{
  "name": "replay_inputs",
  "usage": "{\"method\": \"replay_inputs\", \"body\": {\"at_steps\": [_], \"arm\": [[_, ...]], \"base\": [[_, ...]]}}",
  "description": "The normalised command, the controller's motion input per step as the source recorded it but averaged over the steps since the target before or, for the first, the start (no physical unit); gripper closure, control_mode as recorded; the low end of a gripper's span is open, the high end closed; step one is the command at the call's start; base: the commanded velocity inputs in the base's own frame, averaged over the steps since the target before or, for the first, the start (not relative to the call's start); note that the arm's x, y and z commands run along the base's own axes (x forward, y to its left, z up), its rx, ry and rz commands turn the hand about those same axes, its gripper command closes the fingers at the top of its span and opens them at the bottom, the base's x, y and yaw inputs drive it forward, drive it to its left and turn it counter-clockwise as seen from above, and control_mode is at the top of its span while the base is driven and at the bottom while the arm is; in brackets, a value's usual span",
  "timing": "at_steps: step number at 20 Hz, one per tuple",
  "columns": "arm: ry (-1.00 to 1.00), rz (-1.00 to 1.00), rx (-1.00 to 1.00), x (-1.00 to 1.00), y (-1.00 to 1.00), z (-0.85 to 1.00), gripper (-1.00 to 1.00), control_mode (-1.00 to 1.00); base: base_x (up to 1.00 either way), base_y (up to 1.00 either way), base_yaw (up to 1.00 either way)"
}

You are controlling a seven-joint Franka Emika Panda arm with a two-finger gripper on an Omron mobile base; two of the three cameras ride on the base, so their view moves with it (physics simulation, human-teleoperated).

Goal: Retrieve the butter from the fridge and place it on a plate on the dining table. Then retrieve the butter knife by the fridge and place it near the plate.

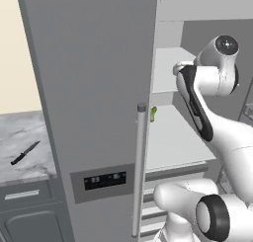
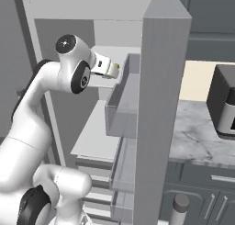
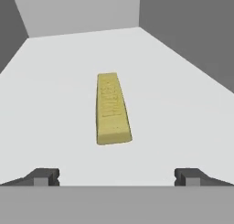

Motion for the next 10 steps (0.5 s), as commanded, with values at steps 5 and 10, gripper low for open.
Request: {"method": "replay_inputs", "body": {"at_steps": [5,10], "arm": [[0.04,0.05,0.0,0.39,0.0,0.0,-1.0,-1.0],[0.14,0.0,-0.04,0.3,-0.01,0.0,-1.0,-1.0]], "base": [[0.0,0.0,0.0],[0.0,0.0,0.0]]}}
